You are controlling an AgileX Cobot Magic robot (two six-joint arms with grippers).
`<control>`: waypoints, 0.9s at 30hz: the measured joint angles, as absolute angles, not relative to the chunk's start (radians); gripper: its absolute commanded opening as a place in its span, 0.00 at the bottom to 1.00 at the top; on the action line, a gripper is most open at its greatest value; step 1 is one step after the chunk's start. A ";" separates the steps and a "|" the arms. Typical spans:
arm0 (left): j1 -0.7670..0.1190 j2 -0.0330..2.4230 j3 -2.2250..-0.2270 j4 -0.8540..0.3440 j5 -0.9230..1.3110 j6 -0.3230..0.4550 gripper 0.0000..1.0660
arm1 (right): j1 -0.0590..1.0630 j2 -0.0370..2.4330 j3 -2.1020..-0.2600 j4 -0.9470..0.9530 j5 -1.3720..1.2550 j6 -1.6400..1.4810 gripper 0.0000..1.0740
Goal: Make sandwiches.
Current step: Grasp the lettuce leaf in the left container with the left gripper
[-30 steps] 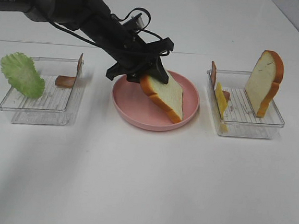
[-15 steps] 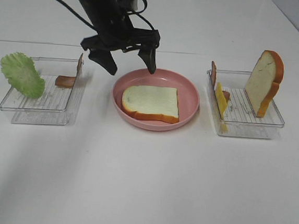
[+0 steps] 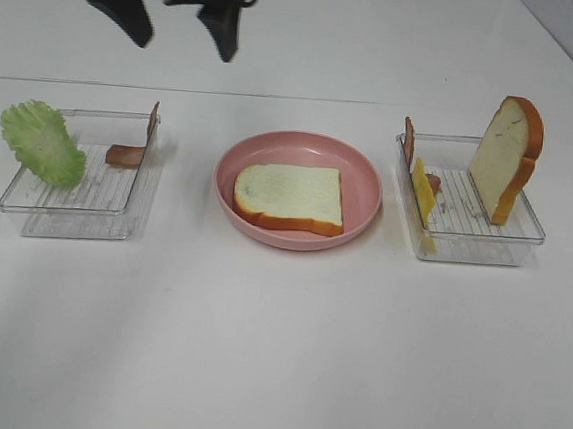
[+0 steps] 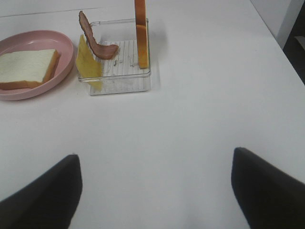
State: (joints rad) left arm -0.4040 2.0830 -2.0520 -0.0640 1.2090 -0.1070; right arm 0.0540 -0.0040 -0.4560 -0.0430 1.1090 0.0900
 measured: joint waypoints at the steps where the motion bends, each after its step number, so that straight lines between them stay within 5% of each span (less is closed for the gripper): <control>1: -0.404 2.083 -2.052 -0.064 1.209 -0.107 0.84 | 0.054 -0.004 -0.456 -0.043 1.109 0.090 0.74; 11: 0.010 1.870 -1.810 -0.053 1.213 0.056 0.84 | 0.054 -0.004 -0.456 -0.043 1.109 0.090 0.74; 16: 0.078 1.938 -1.810 -0.076 1.213 0.120 0.84 | 0.054 -0.004 -0.456 -0.043 1.109 0.090 0.74; 27: 0.080 2.110 -1.809 -0.118 1.203 0.151 0.84 | 0.054 -0.004 -0.456 -0.043 1.109 0.090 0.74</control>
